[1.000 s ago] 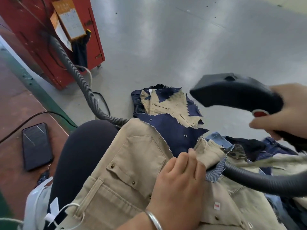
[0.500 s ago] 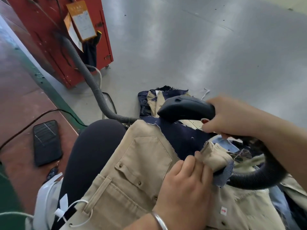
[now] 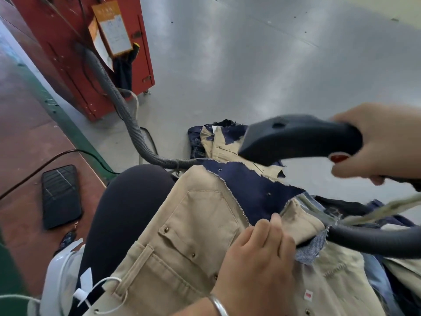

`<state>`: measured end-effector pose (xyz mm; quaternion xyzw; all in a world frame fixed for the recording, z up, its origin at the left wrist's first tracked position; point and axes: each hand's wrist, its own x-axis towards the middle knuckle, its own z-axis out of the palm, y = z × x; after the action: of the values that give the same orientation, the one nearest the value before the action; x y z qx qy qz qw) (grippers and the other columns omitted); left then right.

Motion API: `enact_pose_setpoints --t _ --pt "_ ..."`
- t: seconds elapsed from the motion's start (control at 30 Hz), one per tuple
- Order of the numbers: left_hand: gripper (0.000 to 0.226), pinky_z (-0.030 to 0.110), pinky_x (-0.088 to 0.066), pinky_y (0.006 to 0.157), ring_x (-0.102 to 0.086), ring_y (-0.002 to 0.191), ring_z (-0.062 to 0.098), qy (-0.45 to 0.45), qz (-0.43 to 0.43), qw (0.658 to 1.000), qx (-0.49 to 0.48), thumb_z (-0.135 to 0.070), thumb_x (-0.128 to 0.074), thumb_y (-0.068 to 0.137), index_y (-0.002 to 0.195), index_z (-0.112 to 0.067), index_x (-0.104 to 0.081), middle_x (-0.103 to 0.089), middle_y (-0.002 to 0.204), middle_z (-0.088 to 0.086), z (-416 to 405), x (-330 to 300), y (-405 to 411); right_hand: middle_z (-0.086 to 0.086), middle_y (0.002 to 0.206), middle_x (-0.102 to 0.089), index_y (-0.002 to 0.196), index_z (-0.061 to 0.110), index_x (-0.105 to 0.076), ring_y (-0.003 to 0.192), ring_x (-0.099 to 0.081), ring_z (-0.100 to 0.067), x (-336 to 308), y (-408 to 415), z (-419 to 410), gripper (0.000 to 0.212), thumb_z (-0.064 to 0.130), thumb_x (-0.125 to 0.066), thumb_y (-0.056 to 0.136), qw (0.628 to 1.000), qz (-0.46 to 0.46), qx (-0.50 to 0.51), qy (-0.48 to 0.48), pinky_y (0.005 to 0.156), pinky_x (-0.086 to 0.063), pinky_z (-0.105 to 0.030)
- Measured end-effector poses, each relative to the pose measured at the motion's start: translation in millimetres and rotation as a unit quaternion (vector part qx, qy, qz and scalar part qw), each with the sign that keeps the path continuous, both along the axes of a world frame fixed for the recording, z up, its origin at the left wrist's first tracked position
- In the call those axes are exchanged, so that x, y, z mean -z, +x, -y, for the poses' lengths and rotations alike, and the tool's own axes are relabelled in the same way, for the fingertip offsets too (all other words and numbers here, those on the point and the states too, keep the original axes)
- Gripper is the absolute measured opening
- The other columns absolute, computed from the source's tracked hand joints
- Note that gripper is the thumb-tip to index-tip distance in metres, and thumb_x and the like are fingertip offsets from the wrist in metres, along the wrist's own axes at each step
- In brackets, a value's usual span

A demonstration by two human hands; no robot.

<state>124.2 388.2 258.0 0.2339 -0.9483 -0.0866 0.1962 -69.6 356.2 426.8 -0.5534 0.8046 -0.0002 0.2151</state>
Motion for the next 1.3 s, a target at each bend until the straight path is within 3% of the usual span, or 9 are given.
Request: enact_pose_setpoints --t 0.07,0.2,0.37,0.53,0.73,0.97,1.1,1.23,1.3 --pt "0.025 0.024 -0.047 0.068 -0.062 0.079 0.019 0.001 -0.004 1.000 0.002 -0.027 -0.062 0.069 0.088 -0.015 -0.074 -0.070 0.109 0.008 -2.3 1.1 0.0 0.001 0.041 -0.061 0.079 0.051 -0.058 0.031 -0.058 -0.015 3.5 8.6 -6.7 0.037 0.025 -0.068 0.054 0.999 -0.010 -0.021 0.048 0.039 -0.052 -0.033" --pt "0.023 0.023 -0.046 0.068 -0.062 0.078 0.017 -0.002 -0.003 1.000 0.000 -0.026 -0.065 0.068 0.086 -0.016 -0.074 -0.070 0.109 0.007 -3.3 1.1 0.8 0.012 0.049 -0.063 0.068 0.030 -0.059 0.035 -0.059 -0.008 24.4 19.7 1.0 0.018 0.020 -0.071 0.063 0.993 -0.039 -0.062 0.094 0.036 -0.042 -0.020" --pt "0.023 0.024 -0.044 0.069 -0.060 0.077 0.019 -0.004 -0.002 1.000 -0.007 -0.025 -0.059 0.069 0.085 -0.016 -0.072 -0.070 0.106 0.007 -0.8 1.9 1.3 0.002 0.041 -0.059 0.078 0.022 -0.059 0.036 -0.060 -0.016 32.3 27.5 30.9 0.016 0.013 -0.070 0.073 0.991 -0.001 -0.068 0.111 0.039 -0.046 -0.023" --pt "0.029 0.024 -0.046 0.074 -0.060 0.083 0.017 0.010 0.047 0.999 0.010 -0.034 -0.062 0.067 0.090 -0.018 -0.071 -0.067 0.114 0.005 -1.1 1.1 1.8 -0.012 0.053 -0.068 0.085 0.011 -0.063 0.039 -0.061 -0.024 34.4 46.7 71.8 0.017 0.007 -0.068 0.069 0.989 -0.008 -0.098 0.113 0.042 -0.053 -0.033" --pt "0.033 0.024 -0.047 0.074 -0.060 0.084 0.019 0.013 0.068 0.998 0.008 -0.032 -0.056 0.070 0.096 -0.017 -0.070 -0.066 0.115 0.006 -2.0 -0.9 5.2 -0.007 0.047 -0.063 0.090 -0.002 -0.068 0.032 -0.057 -0.017 31.5 58.4 111.5 0.019 0.005 -0.073 0.073 0.996 -0.037 -0.061 0.054 0.037 -0.046 -0.022" --pt "0.032 0.024 -0.047 0.081 -0.060 0.092 0.016 0.064 0.034 0.997 0.012 -0.036 -0.060 0.069 0.095 -0.021 -0.069 -0.064 0.120 0.000 3.8 -9.9 12.4 -0.003 0.040 -0.060 0.080 0.015 -0.059 0.032 -0.058 -0.018 2.3 40.0 78.8 0.015 0.013 -0.073 0.074 0.997 -0.037 -0.061 -0.041 0.037 -0.045 -0.024" --pt "0.035 0.023 -0.048 0.083 -0.063 0.094 0.014 0.084 0.012 0.996 0.015 -0.035 -0.061 0.067 0.096 -0.019 -0.072 -0.066 0.117 -0.002 4.7 -11.9 12.2 0.003 0.042 -0.061 0.067 0.023 -0.057 0.028 -0.053 -0.007 -4.2 42.1 26.6 0.017 0.015 -0.073 0.068 0.992 -0.080 -0.099 0.006 0.035 -0.044 -0.023" --pt "0.040 0.025 -0.050 0.081 -0.063 0.094 0.015 0.076 0.025 0.997 0.018 -0.035 -0.053 0.072 0.102 -0.016 -0.072 -0.067 0.116 0.001 3.1 -14.4 13.3 0.008 0.056 -0.051 0.074 0.031 -0.050 0.046 -0.042 0.001 8.0 53.3 -1.5 0.020 0.029 -0.070 0.074 0.970 -0.181 -0.139 0.084 0.049 -0.038 -0.003" --pt "0.039 0.026 -0.050 0.081 -0.062 0.093 0.017 0.076 0.022 0.996 0.027 -0.033 -0.052 0.073 0.101 -0.014 -0.071 -0.066 0.116 0.003 2.8 -14.9 14.5 0.010 0.063 -0.051 0.081 0.034 -0.049 0.051 -0.040 0.004 14.5 59.4 -6.7 0.017 0.034 -0.066 0.078 0.965 -0.205 -0.131 0.099 0.038 -0.032 -0.013"
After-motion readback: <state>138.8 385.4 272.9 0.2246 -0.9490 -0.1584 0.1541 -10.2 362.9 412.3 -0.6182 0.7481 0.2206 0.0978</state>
